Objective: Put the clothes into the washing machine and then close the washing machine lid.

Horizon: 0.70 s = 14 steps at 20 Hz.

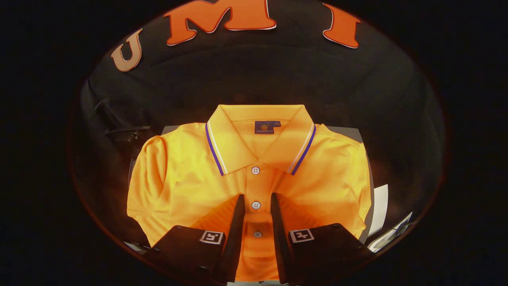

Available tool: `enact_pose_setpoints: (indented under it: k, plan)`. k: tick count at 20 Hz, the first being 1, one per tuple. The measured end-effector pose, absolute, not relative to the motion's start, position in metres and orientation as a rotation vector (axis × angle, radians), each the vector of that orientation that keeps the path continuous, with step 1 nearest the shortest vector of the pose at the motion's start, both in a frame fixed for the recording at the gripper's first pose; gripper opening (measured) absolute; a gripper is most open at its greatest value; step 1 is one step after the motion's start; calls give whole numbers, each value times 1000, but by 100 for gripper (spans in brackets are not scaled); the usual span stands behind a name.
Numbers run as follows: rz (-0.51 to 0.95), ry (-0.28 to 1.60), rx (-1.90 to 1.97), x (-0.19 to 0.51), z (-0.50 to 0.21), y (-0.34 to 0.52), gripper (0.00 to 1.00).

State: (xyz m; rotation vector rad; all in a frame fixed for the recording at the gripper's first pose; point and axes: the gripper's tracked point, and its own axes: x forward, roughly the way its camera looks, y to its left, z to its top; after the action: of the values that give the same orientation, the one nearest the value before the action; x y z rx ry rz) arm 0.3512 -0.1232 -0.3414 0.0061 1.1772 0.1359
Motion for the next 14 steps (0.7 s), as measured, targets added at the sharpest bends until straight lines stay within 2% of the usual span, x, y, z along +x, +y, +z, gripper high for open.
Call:
enact_pose_setpoints:
  k: [2, 4, 6, 14]
  plan:
    - [115, 1176, 10, 353, -347, -121, 25]
    - [122, 1166, 7, 354, -348, -120, 25]
    - [106, 1149, 32, 352, -344, -121, 11]
    - [137, 1060, 80, 351, -341, -120, 9]
